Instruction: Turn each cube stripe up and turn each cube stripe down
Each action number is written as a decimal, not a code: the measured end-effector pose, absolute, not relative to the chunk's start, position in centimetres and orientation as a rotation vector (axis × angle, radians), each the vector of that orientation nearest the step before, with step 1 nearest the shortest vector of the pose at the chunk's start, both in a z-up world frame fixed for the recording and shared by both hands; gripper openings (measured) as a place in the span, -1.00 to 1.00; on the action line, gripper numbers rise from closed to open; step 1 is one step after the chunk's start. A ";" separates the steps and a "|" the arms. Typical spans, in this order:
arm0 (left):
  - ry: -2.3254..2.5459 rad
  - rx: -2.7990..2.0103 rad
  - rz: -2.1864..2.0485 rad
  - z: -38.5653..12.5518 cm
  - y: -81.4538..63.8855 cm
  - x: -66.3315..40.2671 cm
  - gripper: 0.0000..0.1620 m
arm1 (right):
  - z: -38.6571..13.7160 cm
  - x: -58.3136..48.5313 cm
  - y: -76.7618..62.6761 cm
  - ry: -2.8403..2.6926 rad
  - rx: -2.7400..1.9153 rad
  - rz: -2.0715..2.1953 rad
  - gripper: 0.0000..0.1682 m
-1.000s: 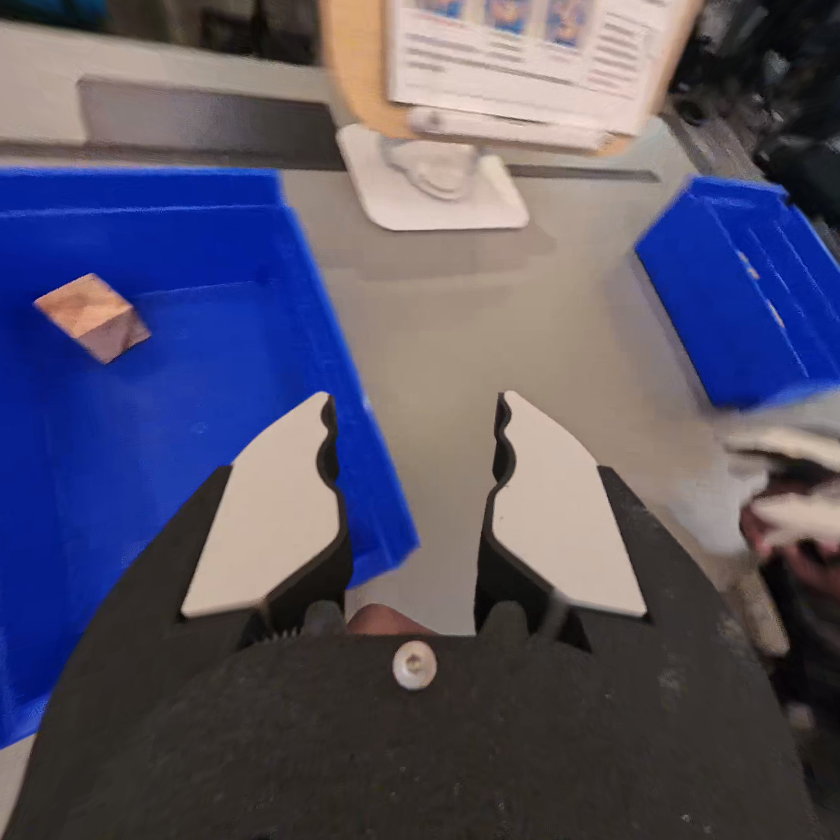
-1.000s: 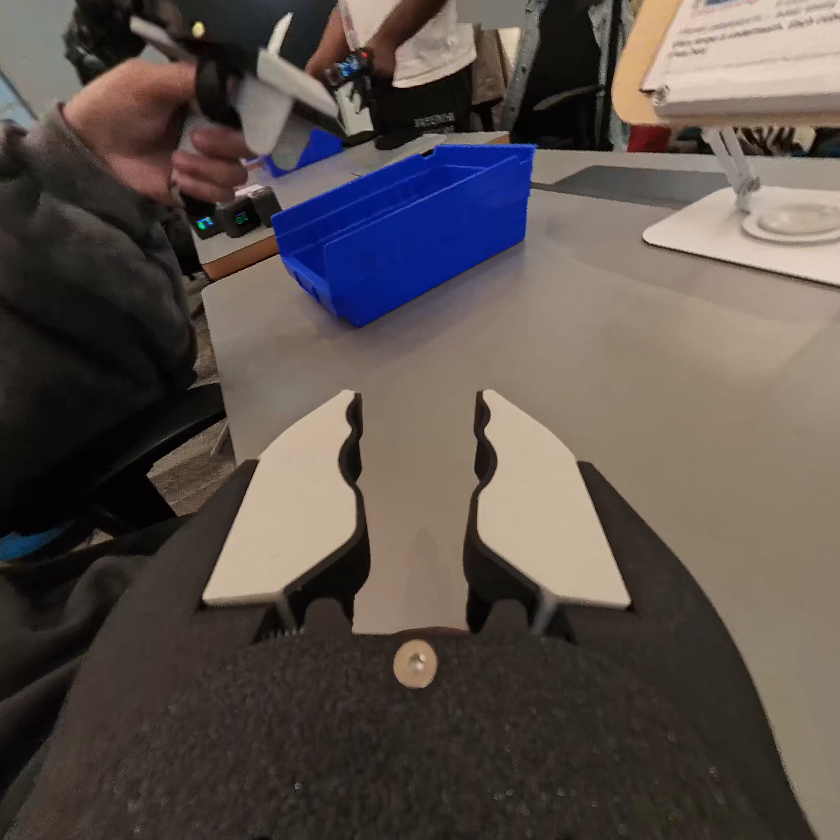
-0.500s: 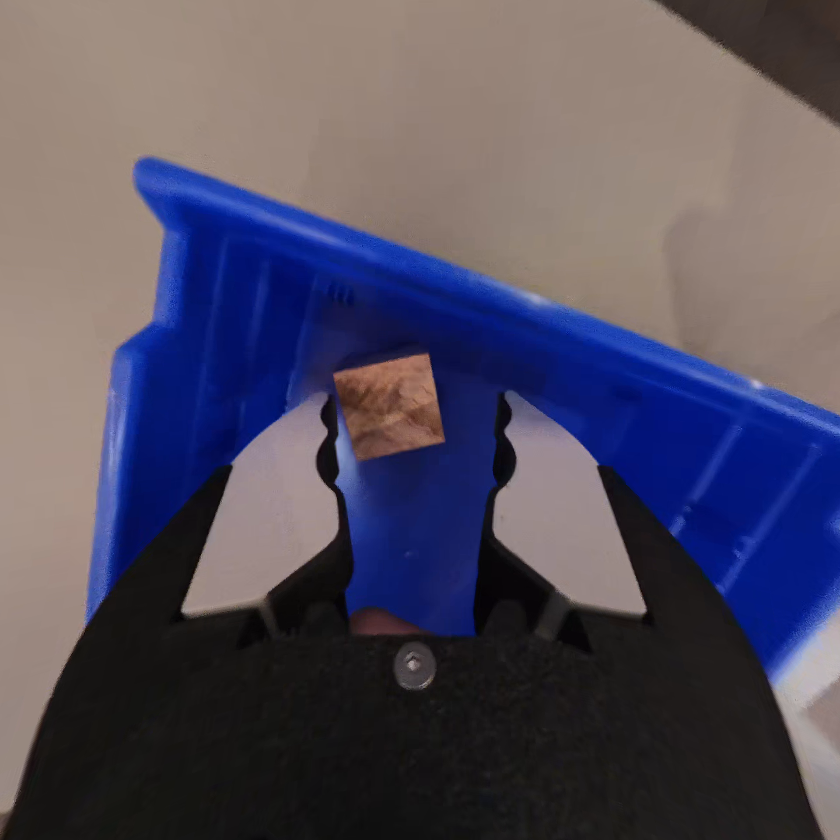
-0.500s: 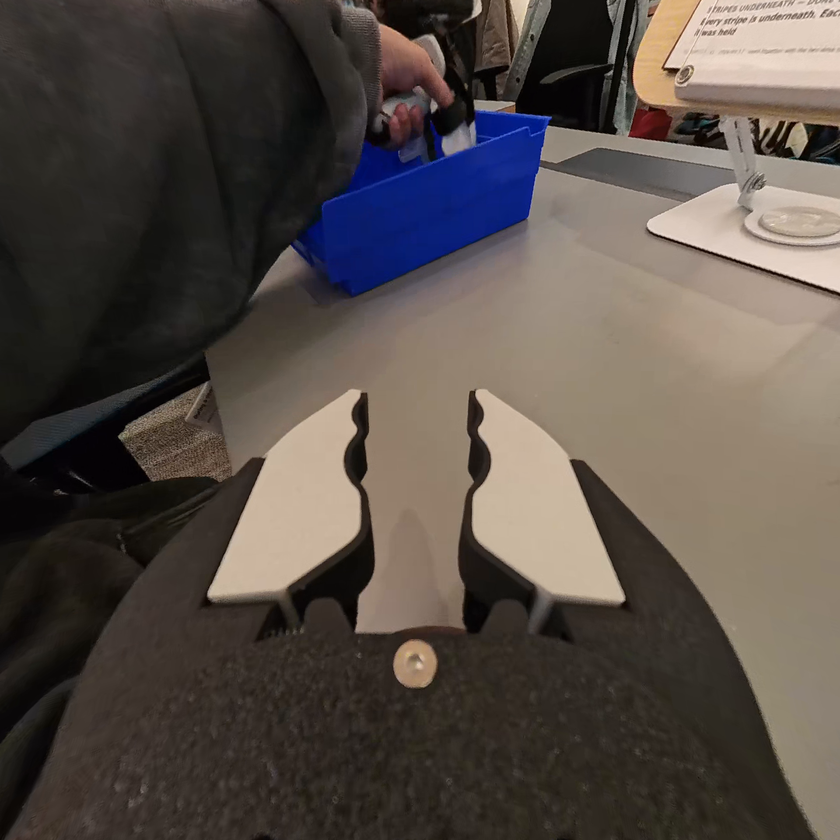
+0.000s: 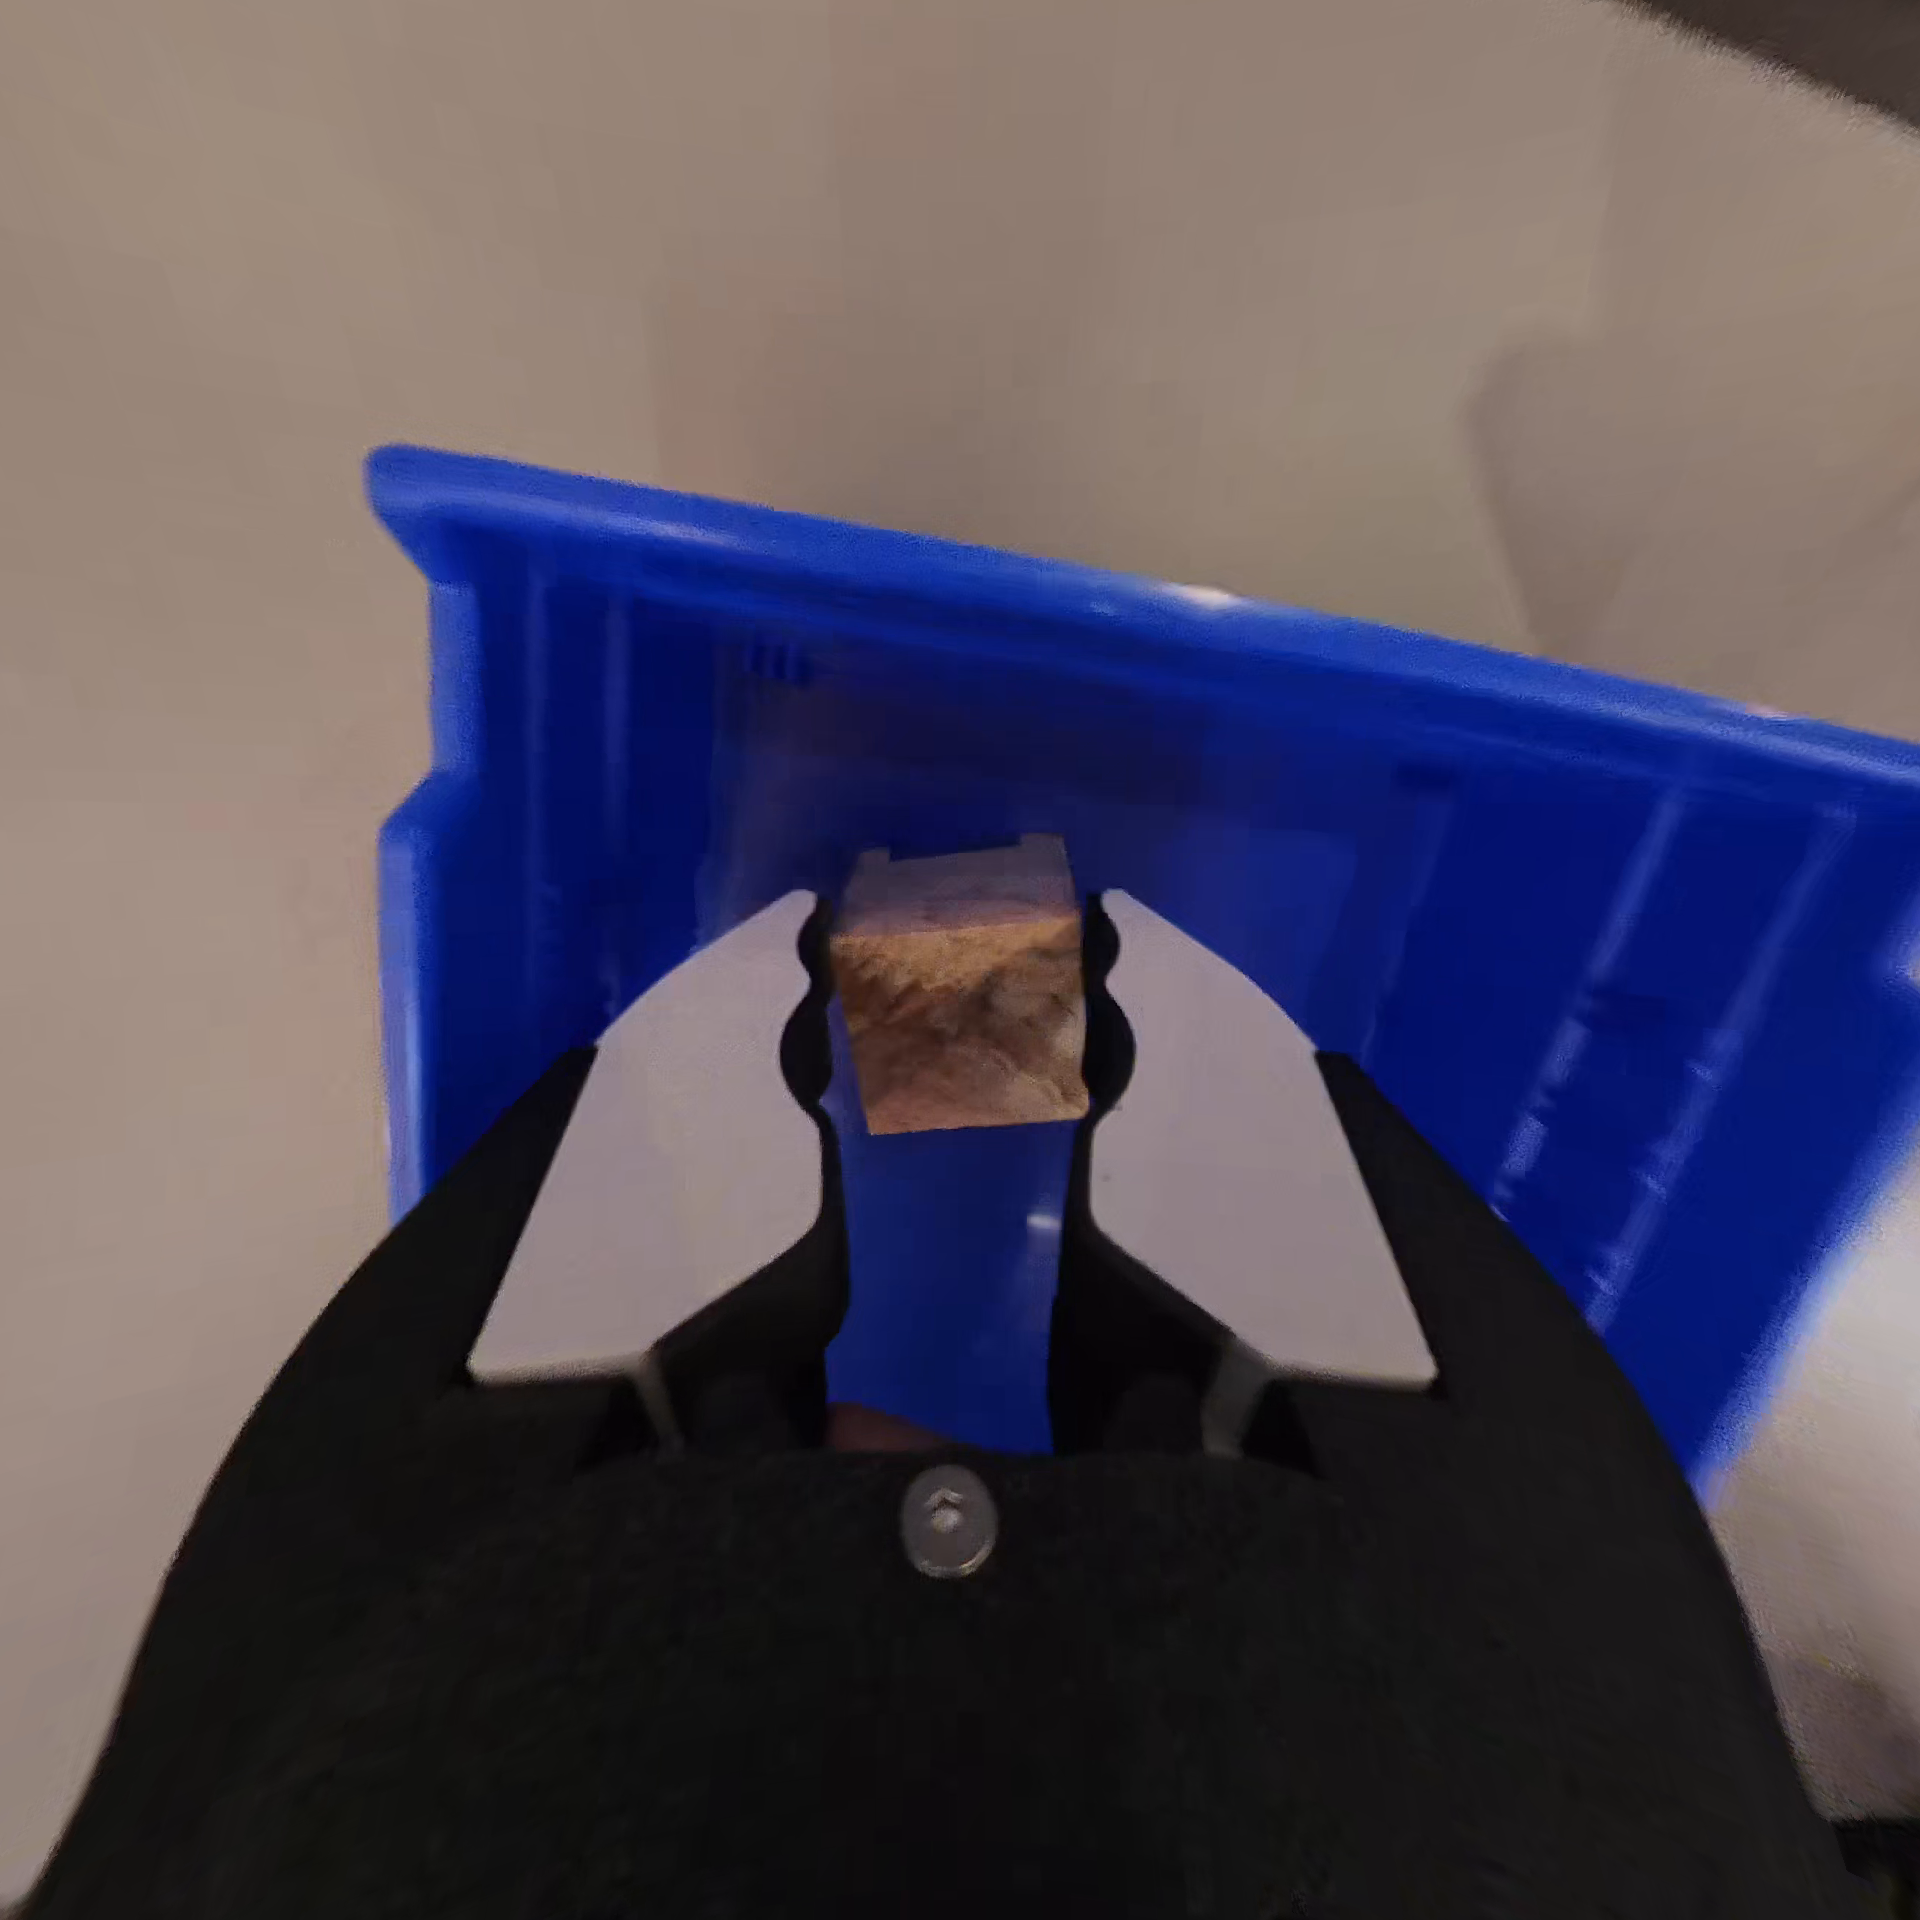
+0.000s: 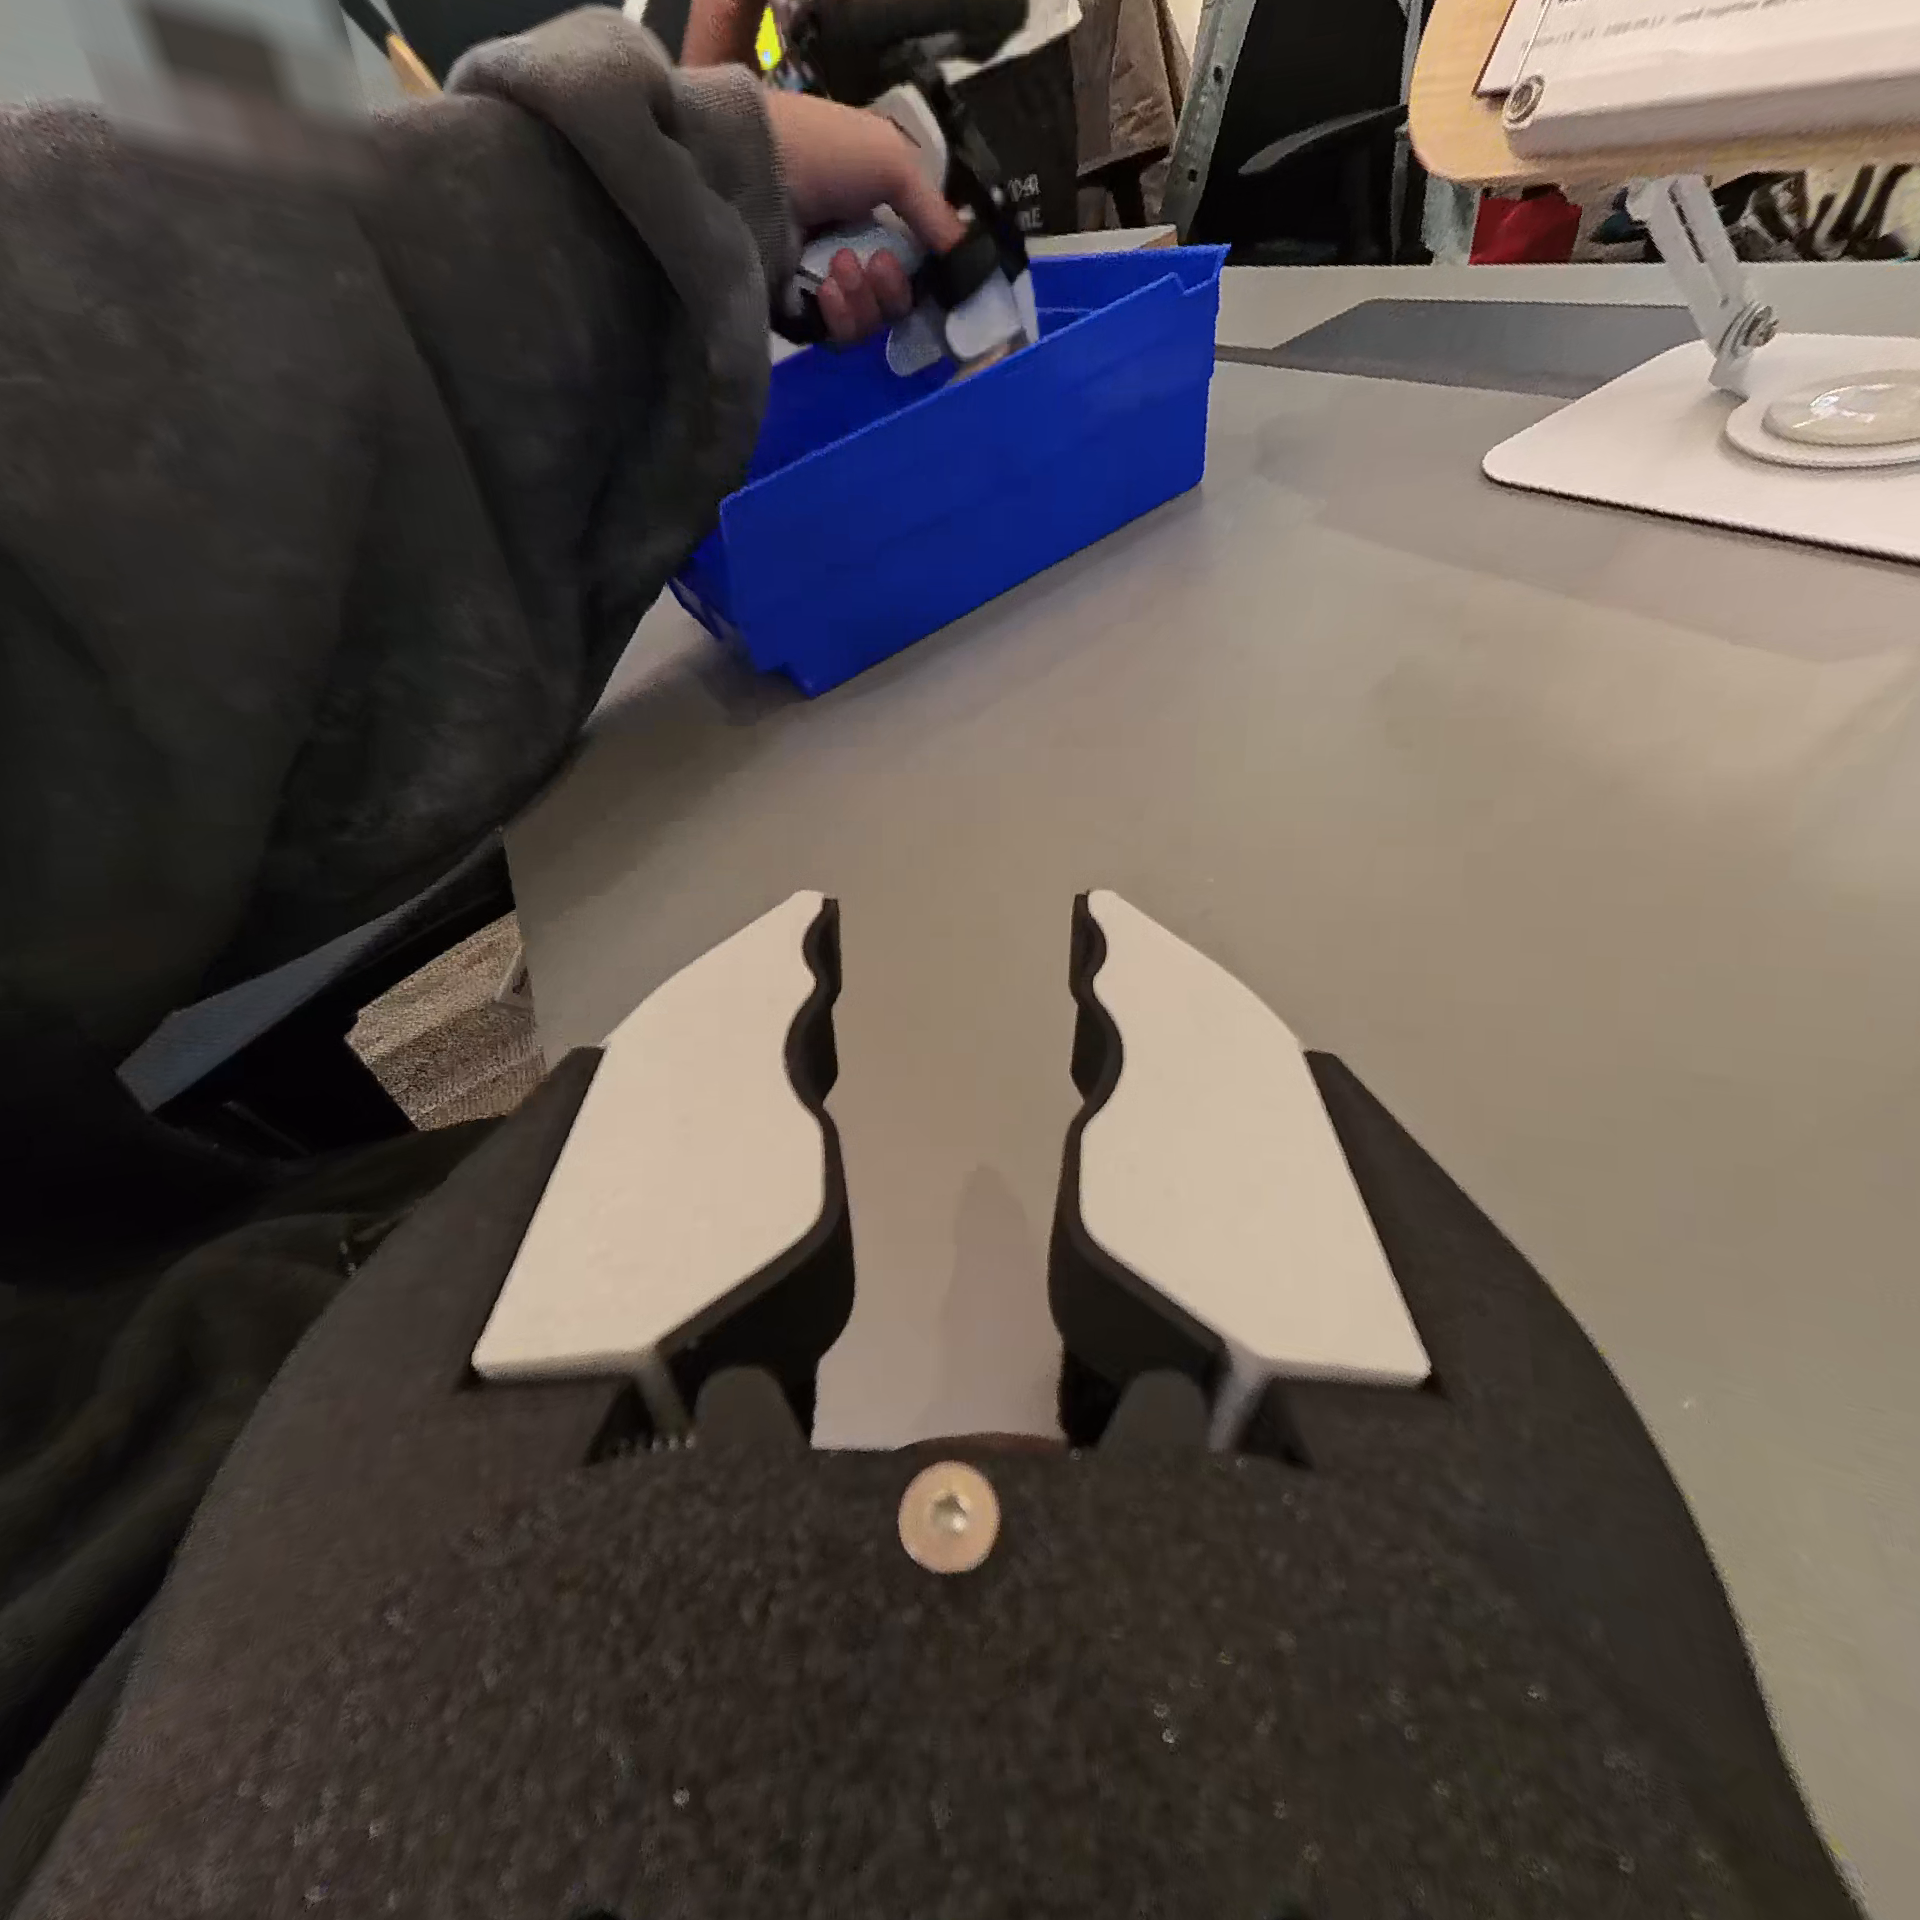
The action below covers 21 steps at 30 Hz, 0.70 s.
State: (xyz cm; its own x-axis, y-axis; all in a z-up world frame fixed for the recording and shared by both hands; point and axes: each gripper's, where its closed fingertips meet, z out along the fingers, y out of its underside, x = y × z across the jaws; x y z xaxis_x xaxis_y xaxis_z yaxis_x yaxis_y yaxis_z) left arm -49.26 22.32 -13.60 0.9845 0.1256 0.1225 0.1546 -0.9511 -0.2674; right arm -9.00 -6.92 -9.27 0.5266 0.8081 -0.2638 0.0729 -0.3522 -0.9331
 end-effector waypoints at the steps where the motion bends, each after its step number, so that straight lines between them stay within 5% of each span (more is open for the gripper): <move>1: -0.162 -2.796 -0.232 -12.4 22.2 -48.5 -0.44 | -9.1 -8.8 -6.9 -0.728 -1.770 0.936 -0.50; 13: 0.655 -1.885 -1.127 2.6 5.8 -28.3 -0.45 | -6.6 -10.3 -5.6 -0.492 -1.683 1.571 -0.22; 21: 0.942 -1.596 -1.375 4.3 -1.0 -13.9 -0.45 | -0.2 -14.6 -3.9 -0.574 -1.413 1.703 -0.03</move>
State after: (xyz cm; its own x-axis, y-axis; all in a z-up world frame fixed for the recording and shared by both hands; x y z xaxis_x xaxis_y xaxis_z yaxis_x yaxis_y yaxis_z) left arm -13.89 -1.00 4.25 0.1279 -0.9133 0.3867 -0.0303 -0.3933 -0.9189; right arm -14.65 -3.87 -0.25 -0.0235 0.8194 -0.5727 -0.3053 -0.5514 -0.7764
